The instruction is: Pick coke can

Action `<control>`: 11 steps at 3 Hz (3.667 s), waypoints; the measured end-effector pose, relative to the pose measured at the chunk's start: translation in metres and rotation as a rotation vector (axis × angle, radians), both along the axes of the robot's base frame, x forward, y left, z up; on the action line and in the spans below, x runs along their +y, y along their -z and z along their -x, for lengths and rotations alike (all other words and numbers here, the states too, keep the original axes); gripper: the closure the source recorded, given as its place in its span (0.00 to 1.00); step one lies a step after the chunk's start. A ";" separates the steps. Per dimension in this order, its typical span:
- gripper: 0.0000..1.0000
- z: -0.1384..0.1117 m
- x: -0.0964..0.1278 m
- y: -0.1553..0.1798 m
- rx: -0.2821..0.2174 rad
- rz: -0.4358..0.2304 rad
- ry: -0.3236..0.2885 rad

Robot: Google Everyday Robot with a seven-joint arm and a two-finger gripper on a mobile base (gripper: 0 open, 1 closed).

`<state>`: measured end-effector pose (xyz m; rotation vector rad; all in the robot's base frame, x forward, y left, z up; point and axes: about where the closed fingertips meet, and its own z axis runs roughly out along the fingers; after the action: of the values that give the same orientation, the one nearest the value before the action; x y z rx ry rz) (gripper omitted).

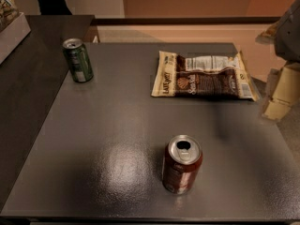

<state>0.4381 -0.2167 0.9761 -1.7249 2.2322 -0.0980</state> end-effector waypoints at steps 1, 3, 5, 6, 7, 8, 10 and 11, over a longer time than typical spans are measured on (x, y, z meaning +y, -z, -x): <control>0.00 0.000 0.000 0.000 0.000 0.000 0.000; 0.00 0.016 0.008 0.007 0.044 -0.048 -0.083; 0.00 0.059 0.052 0.035 0.098 -0.215 -0.212; 0.00 0.079 0.079 0.047 0.114 -0.301 -0.260; 0.00 0.094 0.104 0.058 0.124 -0.375 -0.300; 0.00 0.107 0.126 0.068 0.144 -0.429 -0.333; 0.00 0.119 0.153 0.085 0.152 -0.485 -0.380; 0.16 0.118 0.159 0.086 0.143 -0.494 -0.378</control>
Offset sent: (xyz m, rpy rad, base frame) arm -0.0065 0.0000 -0.0071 0.0184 0.0504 0.0617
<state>0.3203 -0.0574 0.8898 -1.8576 1.7667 0.6240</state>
